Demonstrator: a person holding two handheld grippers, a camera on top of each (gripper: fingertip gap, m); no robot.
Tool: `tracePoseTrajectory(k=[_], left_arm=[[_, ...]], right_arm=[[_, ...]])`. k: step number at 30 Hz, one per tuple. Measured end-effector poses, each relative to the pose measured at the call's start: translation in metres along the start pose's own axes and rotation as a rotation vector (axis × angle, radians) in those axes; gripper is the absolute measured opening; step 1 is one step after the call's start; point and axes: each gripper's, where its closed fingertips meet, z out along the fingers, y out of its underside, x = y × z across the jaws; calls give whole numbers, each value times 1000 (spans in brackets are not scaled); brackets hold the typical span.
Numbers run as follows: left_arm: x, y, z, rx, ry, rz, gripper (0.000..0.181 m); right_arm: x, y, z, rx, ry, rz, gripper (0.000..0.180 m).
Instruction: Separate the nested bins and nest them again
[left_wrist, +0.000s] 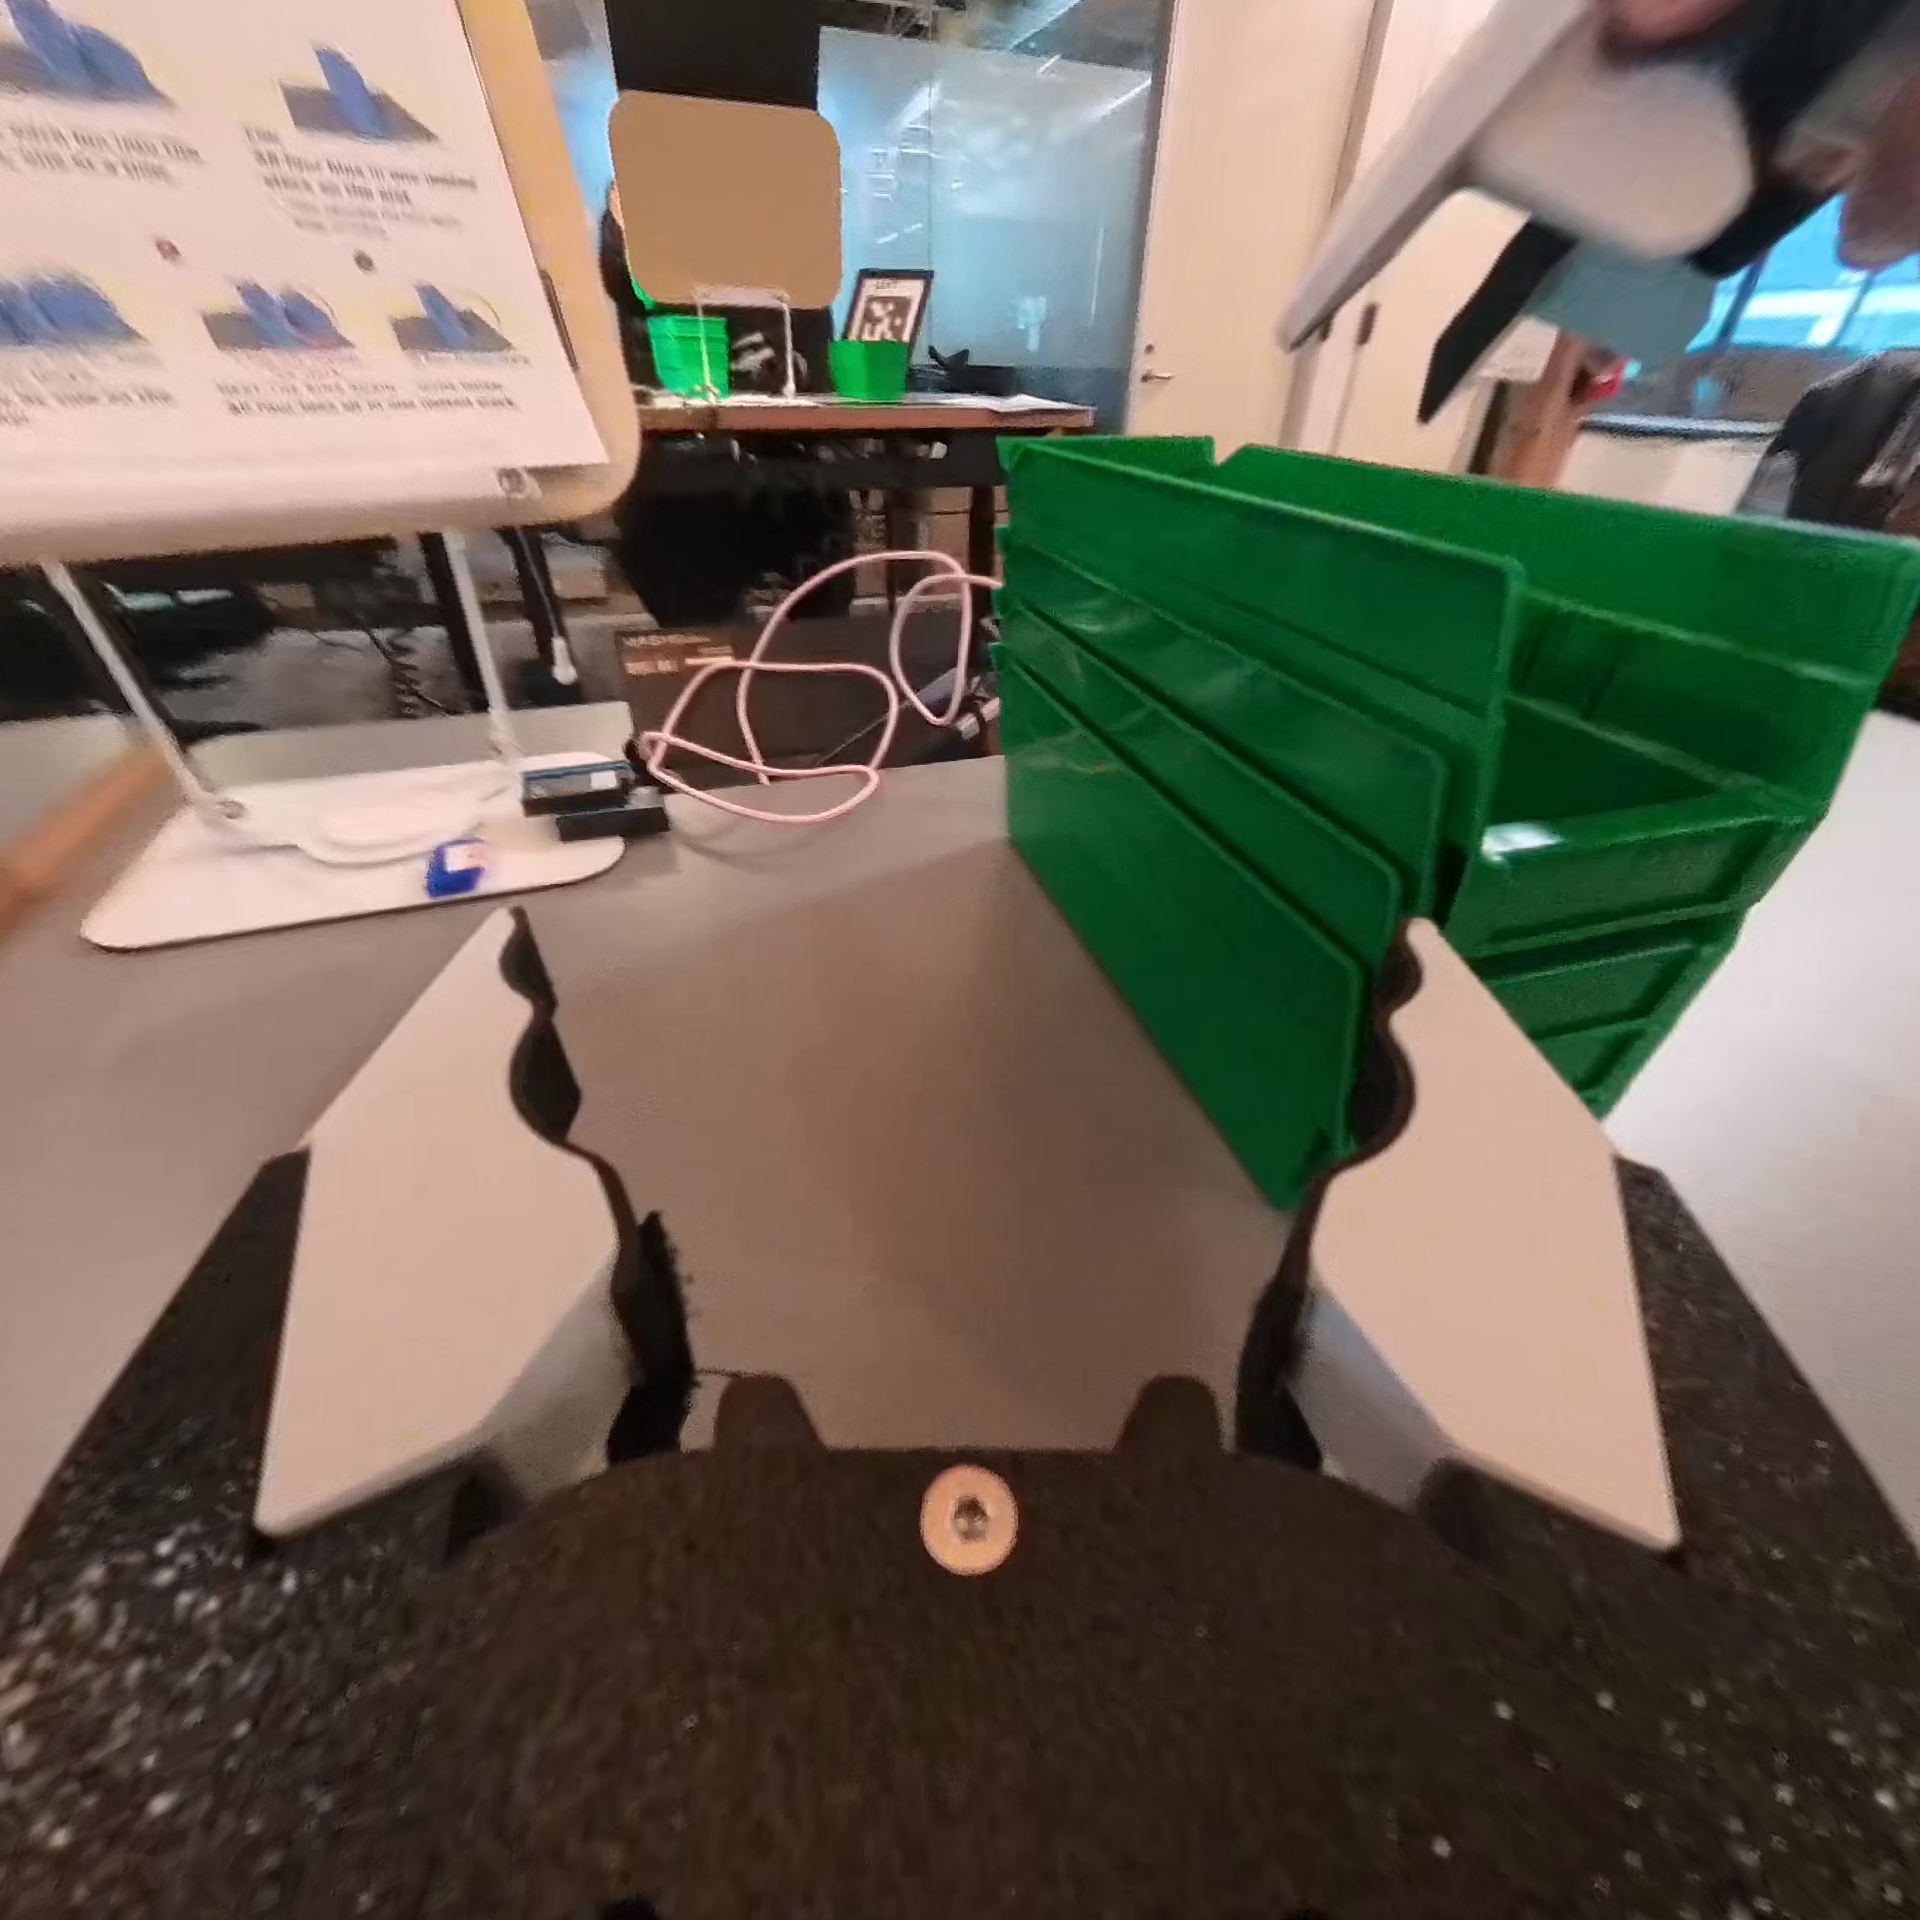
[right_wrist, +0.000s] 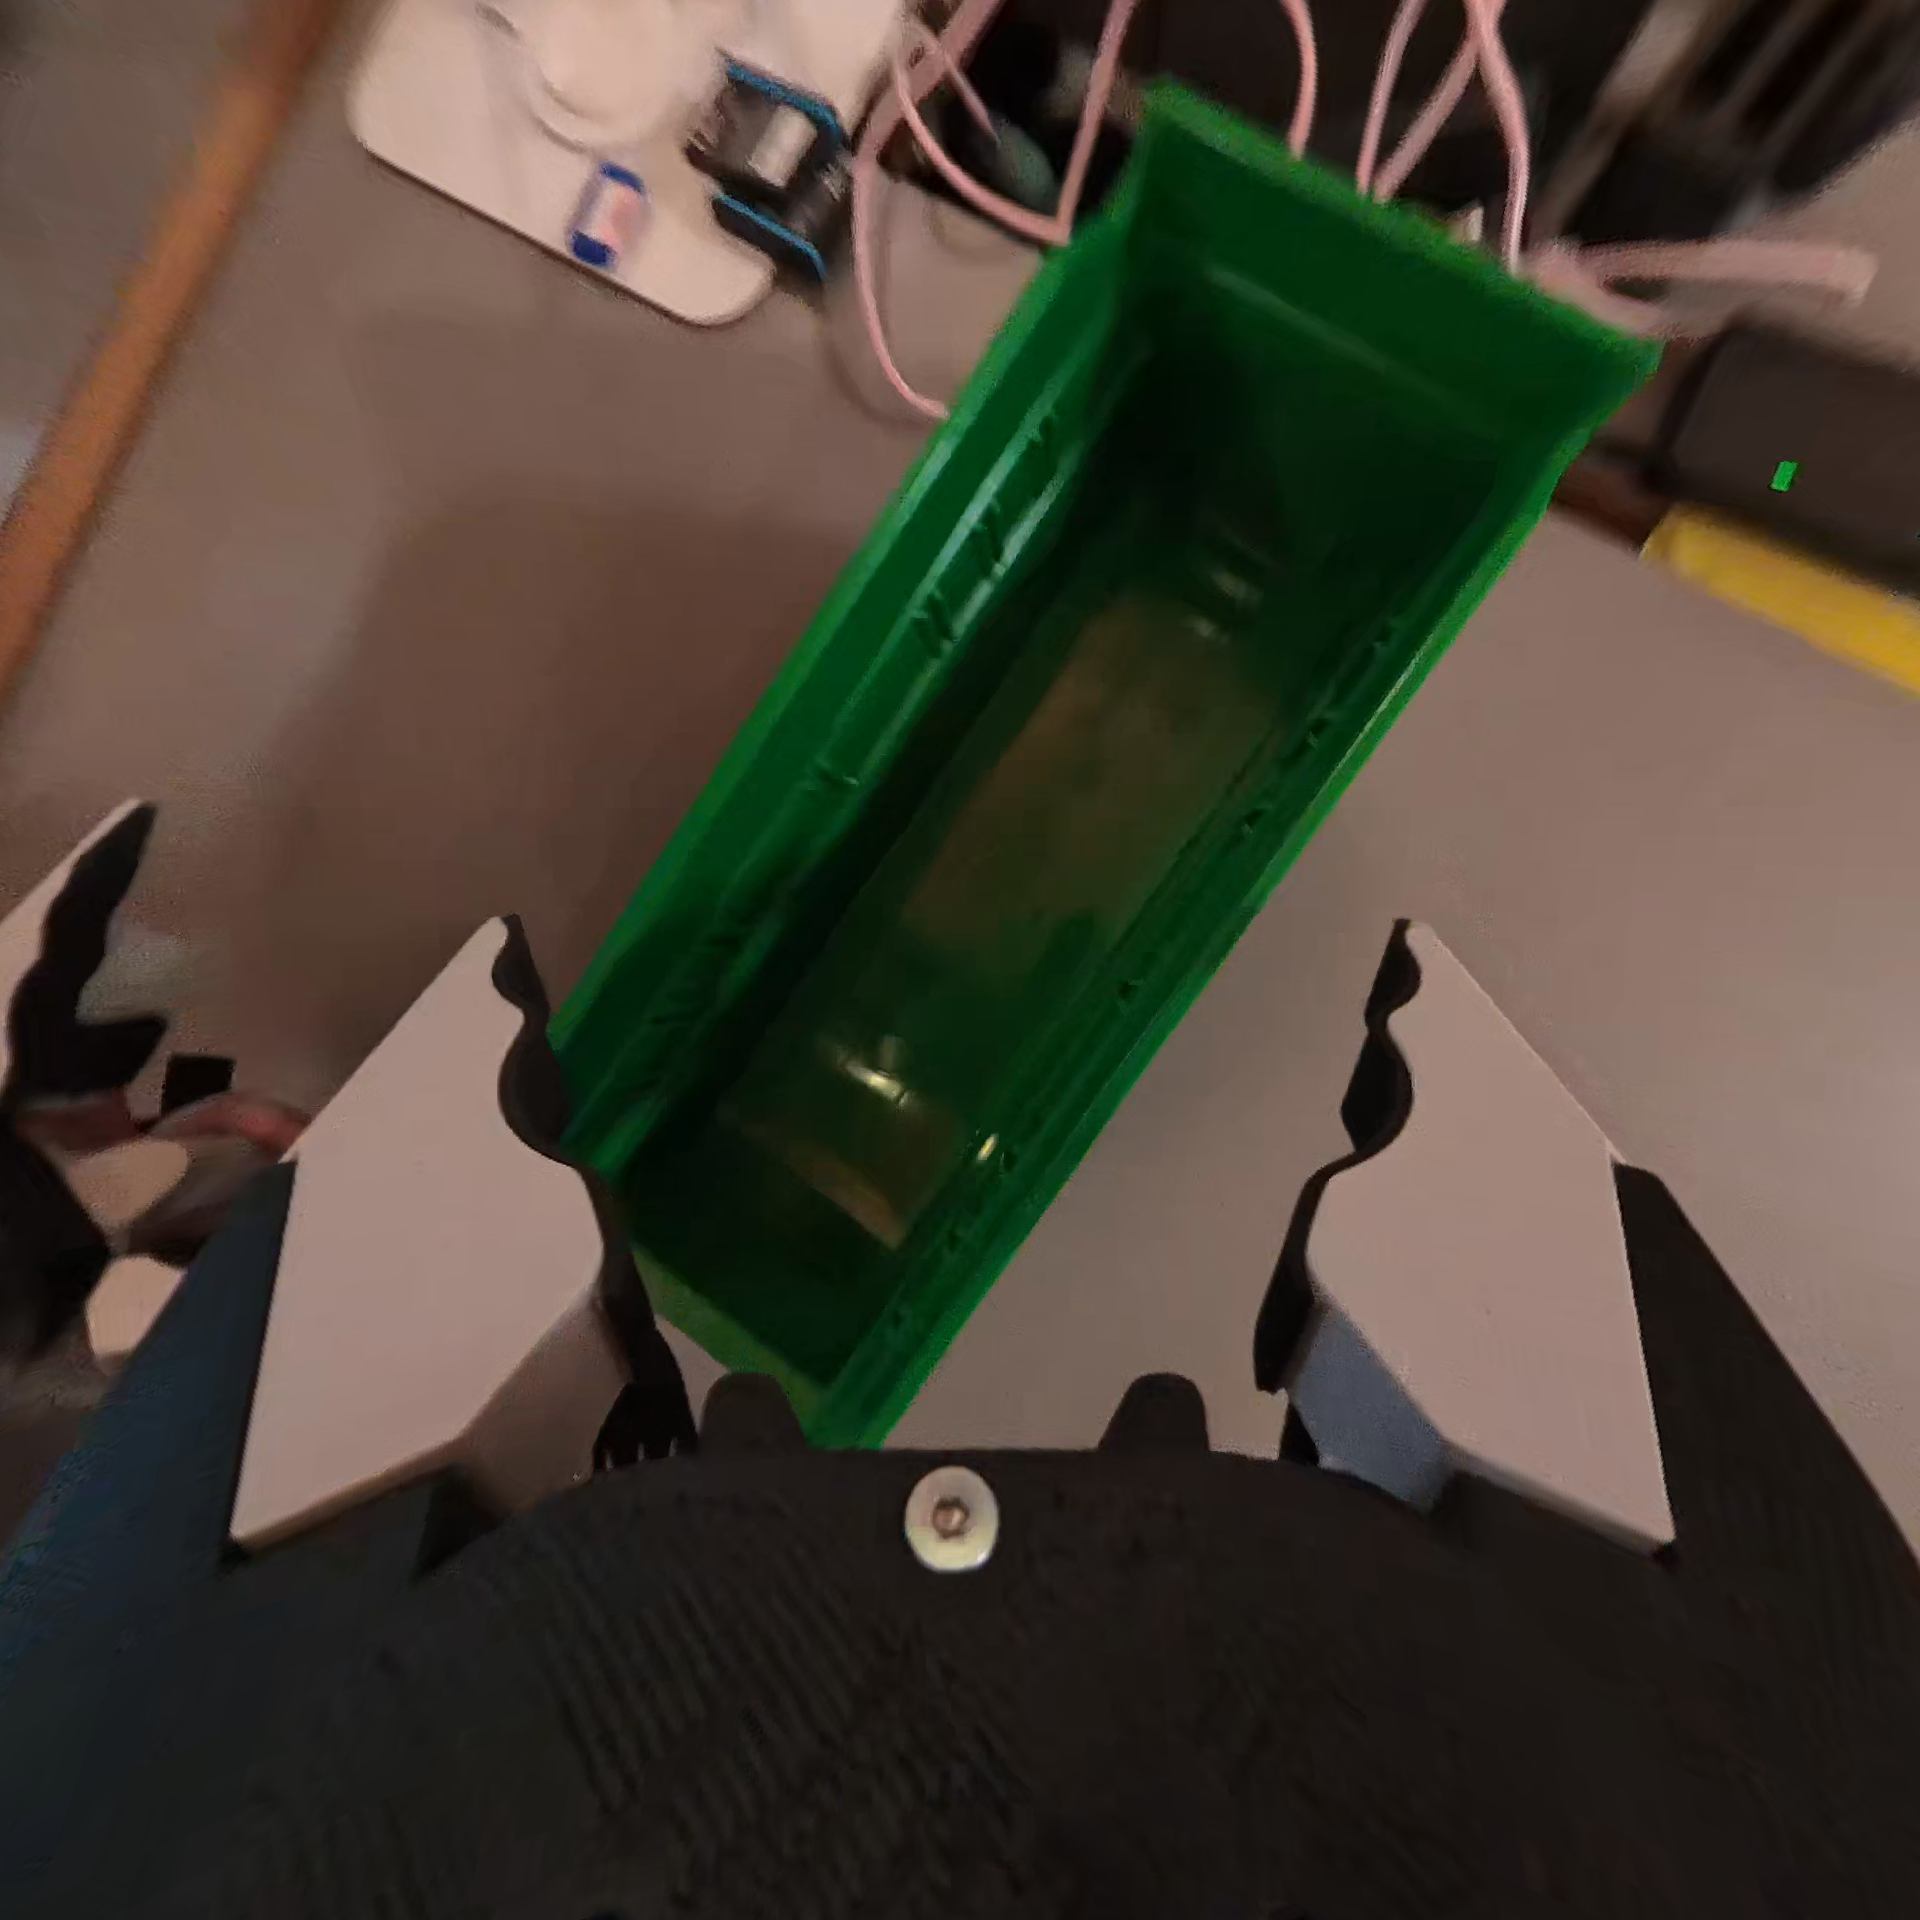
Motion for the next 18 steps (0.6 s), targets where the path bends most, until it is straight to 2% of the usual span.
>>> tracePoseTrajectory(k=[3, 6, 12, 18], left_arm=[[5, 16, 5, -113, -6, 58, 158], [1, 35, 12, -209, -41, 91, 159], [6, 43, 19, -224, -22, 59, 159], [7, 45, 20, -225, -14, 57, 157]], right_arm=[[8, 4, 21, -98, 19, 101, 154], [5, 5, 33, -145, 27, 152, 150], [2, 13, 40, -257, 110, 171, 134], [2, 18, 35, -325, 92, 192, 118]])
